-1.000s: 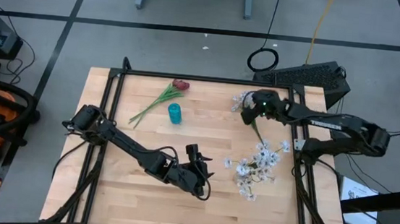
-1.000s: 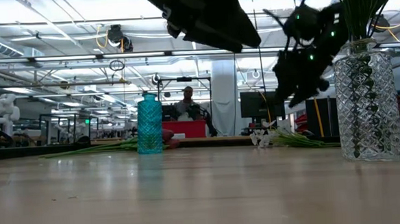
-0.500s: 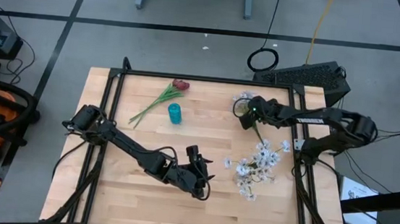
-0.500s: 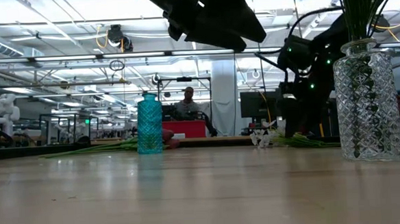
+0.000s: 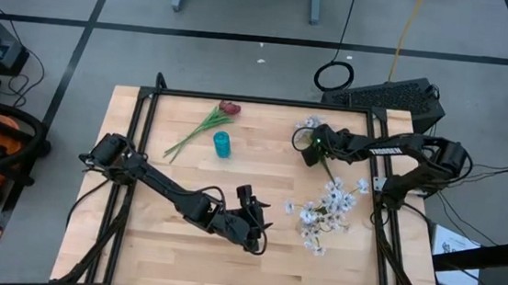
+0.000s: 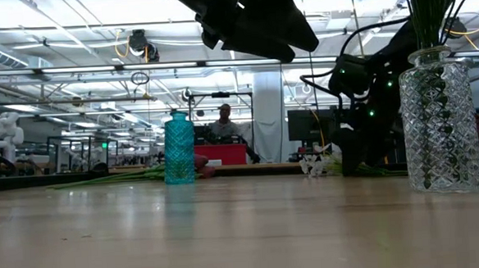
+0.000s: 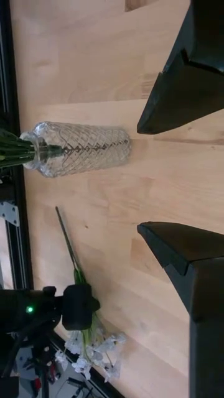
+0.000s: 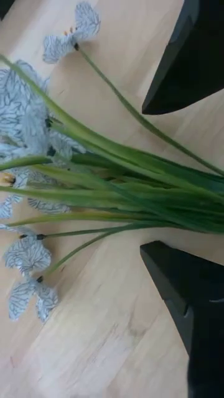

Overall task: Sort flowers into vase by color
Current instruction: Put the white flowers into the transparent vase

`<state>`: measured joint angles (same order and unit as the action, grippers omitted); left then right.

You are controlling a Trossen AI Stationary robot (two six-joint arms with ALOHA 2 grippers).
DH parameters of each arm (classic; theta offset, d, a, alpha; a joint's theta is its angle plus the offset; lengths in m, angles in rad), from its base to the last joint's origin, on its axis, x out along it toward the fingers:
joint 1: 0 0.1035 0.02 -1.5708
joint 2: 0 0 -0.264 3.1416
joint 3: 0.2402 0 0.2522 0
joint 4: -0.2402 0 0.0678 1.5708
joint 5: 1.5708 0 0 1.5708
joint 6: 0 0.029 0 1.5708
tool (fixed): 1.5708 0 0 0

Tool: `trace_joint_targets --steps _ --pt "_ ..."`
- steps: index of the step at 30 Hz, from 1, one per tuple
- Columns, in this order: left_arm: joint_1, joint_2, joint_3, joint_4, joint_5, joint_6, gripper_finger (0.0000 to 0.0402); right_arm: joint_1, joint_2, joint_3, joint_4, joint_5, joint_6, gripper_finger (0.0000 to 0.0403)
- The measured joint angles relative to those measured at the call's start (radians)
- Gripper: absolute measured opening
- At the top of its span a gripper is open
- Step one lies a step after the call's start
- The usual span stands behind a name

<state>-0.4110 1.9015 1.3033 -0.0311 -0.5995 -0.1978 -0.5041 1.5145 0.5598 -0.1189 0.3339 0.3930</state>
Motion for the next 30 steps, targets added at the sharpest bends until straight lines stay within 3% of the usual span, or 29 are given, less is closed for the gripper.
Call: trace_joint_targets --steps 6,20,25,30 --pt "0.000 0.000 0.000 0.000 0.001 -0.005 0.0248 0.000 0.002 0.000 0.001 -0.027 0.034 0.0287" --pt "-0.004 0.000 0.000 -0.004 0.002 -0.007 0.0248 0.000 0.004 0.000 -0.009 -0.018 0.049 0.0024" --pt "-0.004 0.000 0.000 -0.004 0.002 -0.008 0.0248 0.008 -0.028 -0.003 -0.019 -0.019 0.041 0.0012" --pt "-0.004 0.000 0.000 -0.004 0.002 -0.018 0.0248 0.024 -0.164 -0.003 -0.017 -0.023 0.029 0.0005"
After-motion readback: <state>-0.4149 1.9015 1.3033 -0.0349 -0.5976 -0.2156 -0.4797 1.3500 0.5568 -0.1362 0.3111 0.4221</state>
